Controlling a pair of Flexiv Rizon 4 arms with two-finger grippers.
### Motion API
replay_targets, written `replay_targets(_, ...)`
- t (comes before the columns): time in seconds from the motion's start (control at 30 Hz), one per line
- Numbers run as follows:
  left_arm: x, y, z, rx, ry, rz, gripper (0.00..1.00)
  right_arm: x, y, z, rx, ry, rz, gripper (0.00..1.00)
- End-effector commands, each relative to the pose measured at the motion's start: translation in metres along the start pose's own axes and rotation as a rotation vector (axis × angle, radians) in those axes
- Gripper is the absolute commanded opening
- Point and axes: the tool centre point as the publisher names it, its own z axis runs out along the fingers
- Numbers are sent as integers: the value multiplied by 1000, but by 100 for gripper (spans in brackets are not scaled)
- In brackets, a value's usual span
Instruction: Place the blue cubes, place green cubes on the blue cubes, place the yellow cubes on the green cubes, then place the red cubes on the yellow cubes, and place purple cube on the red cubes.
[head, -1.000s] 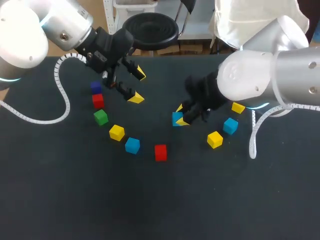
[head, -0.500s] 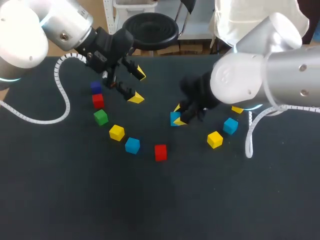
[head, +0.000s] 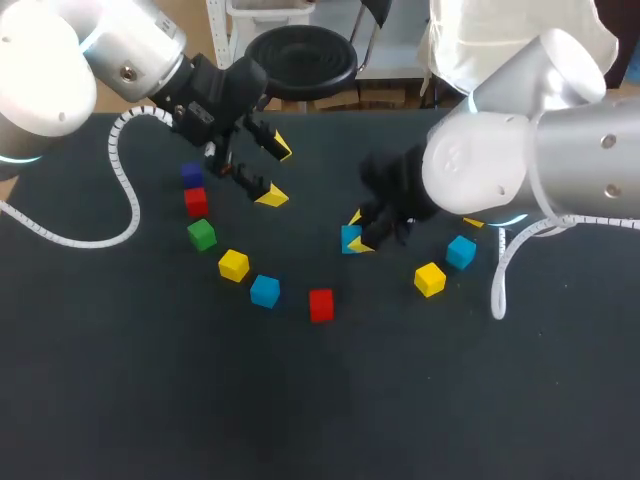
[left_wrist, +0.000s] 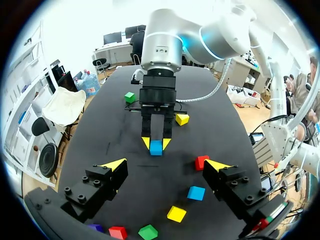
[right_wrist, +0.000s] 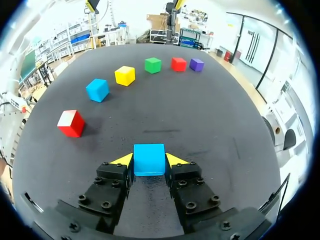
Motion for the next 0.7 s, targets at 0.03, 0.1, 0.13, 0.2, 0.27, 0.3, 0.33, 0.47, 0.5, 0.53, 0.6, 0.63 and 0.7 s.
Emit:
replay_targets(0.03, 0, 0, 0, 0, 2, -1, 100, -3, 2, -3, 18, 11, -2, 0)
replay_targets(0.1, 0, 0, 0, 0, 2, -1, 100, -4, 1, -4, 23, 14, -3, 0)
replay_targets(0.13, 0, 0, 0, 0, 2, -1, 100, -4, 1, -5, 25, 14, -3, 0)
replay_targets(0.2, 0, 0, 0, 0, 2, -1, 100, -4, 1, -5, 25, 15, -4, 0)
replay_targets(0.27, 0, 0, 0, 0, 2, -1, 100, -4, 1, -5, 24, 14, -5, 0)
replay_targets(0.3, 0, 0, 0, 0, 2, -1, 100, -4, 1, -5, 22, 14, -4, 0)
replay_targets(0.33, 0, 0, 0, 0, 2, -1, 100, -4, 1, -5, 20, 14, -3, 0)
replay_targets(0.47, 0, 0, 0, 0, 2, -1, 100, -1, 2, -2, 11, 12, 7, 0)
replay_targets(0.5, 0, 0, 0, 0, 2, -1, 100, 0, 3, -2, 9, 10, 10, 0)
replay_targets(0.53, 0, 0, 0, 0, 2, -1, 100, 0, 3, -1, 8, 9, 11, 0)
replay_targets(0.6, 0, 0, 0, 0, 2, -1, 100, 1, 3, 0, 5, 8, 13, 0)
replay_targets(0.63, 0, 0, 0, 0, 2, -1, 100, 1, 3, 0, 4, 8, 14, 0)
replay_targets(0.7, 0, 0, 0, 0, 2, -1, 100, 2, 2, 1, 1, 8, 15, 0)
